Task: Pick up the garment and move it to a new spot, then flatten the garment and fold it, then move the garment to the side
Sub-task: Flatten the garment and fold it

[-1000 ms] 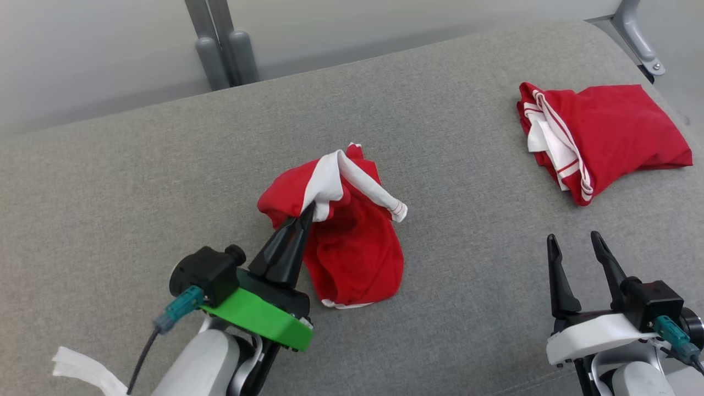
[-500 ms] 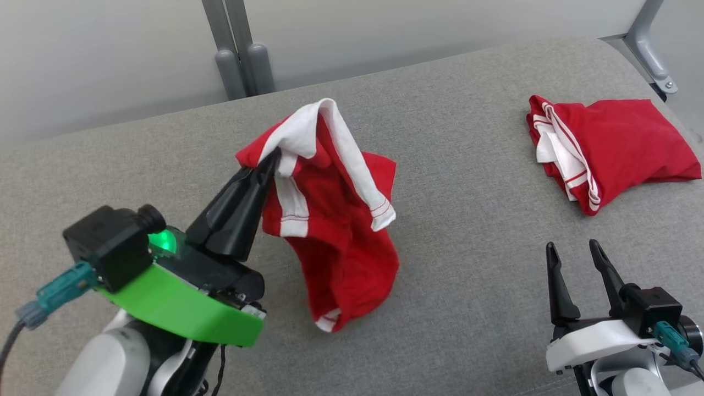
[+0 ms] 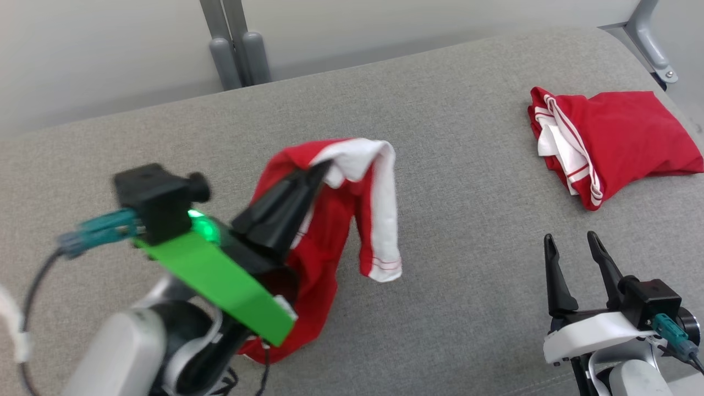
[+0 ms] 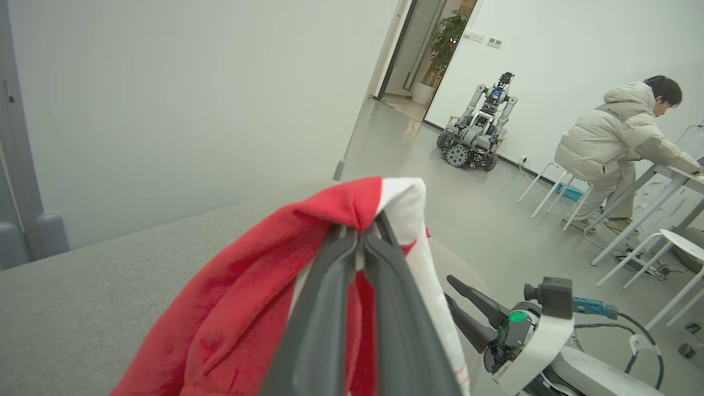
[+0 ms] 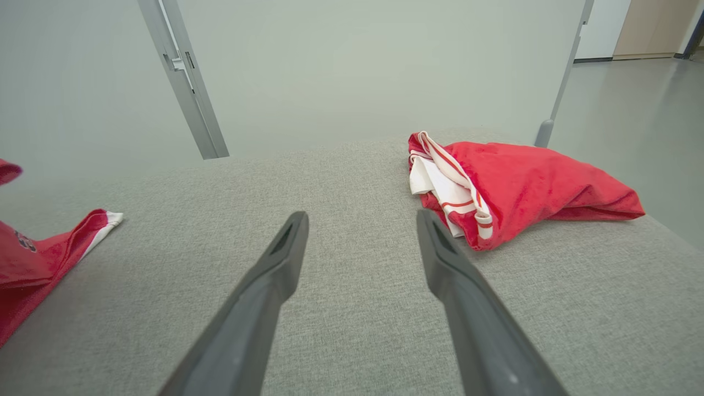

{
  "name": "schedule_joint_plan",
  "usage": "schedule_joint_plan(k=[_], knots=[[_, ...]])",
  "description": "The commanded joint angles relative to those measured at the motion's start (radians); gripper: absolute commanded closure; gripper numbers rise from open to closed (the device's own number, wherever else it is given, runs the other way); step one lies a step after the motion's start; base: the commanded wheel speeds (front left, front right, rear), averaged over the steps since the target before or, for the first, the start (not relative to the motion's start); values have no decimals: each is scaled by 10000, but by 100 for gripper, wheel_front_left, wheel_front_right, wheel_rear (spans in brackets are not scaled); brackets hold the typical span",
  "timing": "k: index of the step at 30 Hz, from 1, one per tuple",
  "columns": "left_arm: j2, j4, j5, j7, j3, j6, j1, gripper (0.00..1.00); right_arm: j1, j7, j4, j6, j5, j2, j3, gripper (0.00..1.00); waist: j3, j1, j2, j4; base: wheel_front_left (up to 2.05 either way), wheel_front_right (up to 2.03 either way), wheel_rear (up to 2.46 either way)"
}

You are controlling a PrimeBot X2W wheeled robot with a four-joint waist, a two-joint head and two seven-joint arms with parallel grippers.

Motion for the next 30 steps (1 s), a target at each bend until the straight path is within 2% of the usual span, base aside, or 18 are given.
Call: schedule_joint_plan(k=[1, 7, 11, 12, 13, 14, 18, 22, 27, 30], knots=[[-245, 617, 185, 42, -419, -141, -280, 100, -158, -25, 8, -6, 76, -20, 52, 0, 192, 0, 0, -126, 0, 0, 0], [-1788, 3852, 754, -315, -2303, -754, -789, 100, -393, -26, 19, -6, 57, -20, 126, 0, 602, 0, 0, -467, 0, 0, 0], [-2419, 5885, 1190, -747, -3205, -1042, -1212, 100, -464, -24, -1, -6, -10, -17, 57, 0, 817, 0, 0, -649, 0, 0, 0], [-2522, 6285, 1275, -913, -3347, -1087, -1319, 73, -468, -24, 4, -6, -3, -17, 47, 0, 847, 0, 0, -681, 0, 0, 0], [-2630, 6717, 1353, -1153, -3476, -1113, -1427, 40, -474, -24, 18, -6, 7, -17, 43, 0, 877, 0, 0, -721, 0, 0, 0], [-2696, 6998, 1412, -1330, -3576, -1140, -1491, 0, -475, -24, 28, -6, 21, -19, 34, 0, 893, 0, 0, -741, 0, 0, 0], [-2822, 7665, 1041, -1810, -3927, -1227, -1391, 0, -337, -24, 56, -6, 105, -16, 29, 0, 892, 0, 0, -758, 0, 0, 0], [-2784, 7483, 772, -2241, -3800, -1097, -963, 0, -216, -24, 56, -6, 150, -19, -1, 0, 836, 0, 0, -683, 0, 0, 0], [-2007, 6472, 418, -2242, -3366, -613, 53, 0, -144, -24, 61, -6, 94, -17, -94, 0, 660, 0, 0, -482, 0, 0, 0], [-1772, 6080, 180, -2018, -3318, -403, 490, 0, -124, -24, 35, -6, 50, -17, -76, 0, 628, 0, 0, -367, 0, 0, 0]])
